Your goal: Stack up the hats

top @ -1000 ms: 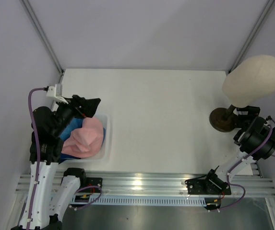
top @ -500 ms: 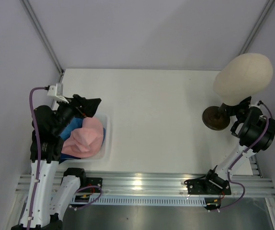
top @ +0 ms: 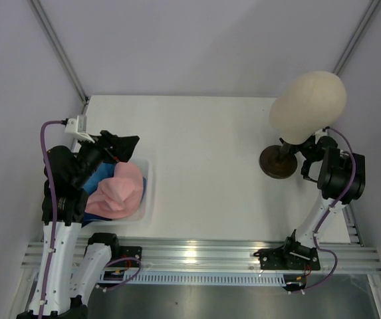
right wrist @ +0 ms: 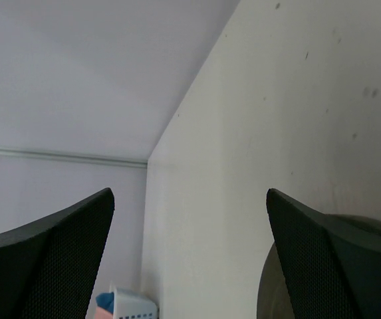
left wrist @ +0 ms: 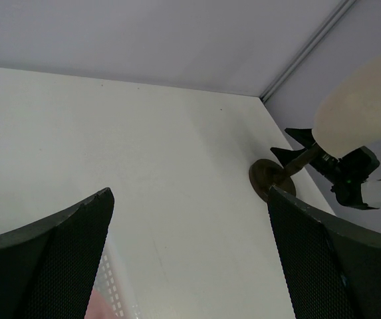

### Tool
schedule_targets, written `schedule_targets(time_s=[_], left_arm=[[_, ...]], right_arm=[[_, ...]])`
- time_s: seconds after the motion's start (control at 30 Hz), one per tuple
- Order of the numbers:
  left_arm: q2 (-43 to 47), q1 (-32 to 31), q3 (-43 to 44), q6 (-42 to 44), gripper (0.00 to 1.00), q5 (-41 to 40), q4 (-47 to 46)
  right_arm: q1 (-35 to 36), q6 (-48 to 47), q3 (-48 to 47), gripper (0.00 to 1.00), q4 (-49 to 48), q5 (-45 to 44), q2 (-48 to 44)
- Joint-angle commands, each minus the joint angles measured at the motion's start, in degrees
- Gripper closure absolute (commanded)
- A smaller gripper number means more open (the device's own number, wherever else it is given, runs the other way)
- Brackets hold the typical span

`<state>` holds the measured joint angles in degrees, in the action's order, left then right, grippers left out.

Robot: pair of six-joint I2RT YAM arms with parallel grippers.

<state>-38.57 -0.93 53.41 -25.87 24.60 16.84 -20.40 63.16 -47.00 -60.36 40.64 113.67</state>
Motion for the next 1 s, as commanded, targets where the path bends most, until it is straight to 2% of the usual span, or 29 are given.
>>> schedule_targets(time_s=[0.0,0.13,0.27,0.5,0.53,0.77,0.97], left_arm=[[0.42,0.67,-0.15,1.08,0.0,0.1,-1.55],[0.25,0.67,0.12,0.99,0.01,-0.6,-1.2],[0.25,0.67,0.12,1.08,0.0,-0.78,-0.93],[1.39,0.67,0.3,1.26,0.01,-2.18,-0.58],[1.56,0.67,0.03,1.26,0.01,-2.45,-0.67],[1.04,0.67,0.29,0.99,0.0,-2.1,-0.41],[0.69,0.67,0.73,1.26,0.0,-5.17,1.26]], right_arm=[[4.05,-1.28,1.56,0.0,1.03,-0.47,-0.65],[6.78,2.58,1.56,0.01,-3.44,0.05,1.73],[10.55,2.94,2.87,0.01,-3.54,-0.83,1.56],[20.22,0.83,5.34,0.01,0.67,-5.74,-0.46],[23.27,0.92,5.17,0.01,0.94,-6.97,-0.38],[33.3,2.94,1.13,0.01,0.86,-10.05,2.26],[41.04,6.62,-0.37,0.0,-1.42,-14.71,4.81]])
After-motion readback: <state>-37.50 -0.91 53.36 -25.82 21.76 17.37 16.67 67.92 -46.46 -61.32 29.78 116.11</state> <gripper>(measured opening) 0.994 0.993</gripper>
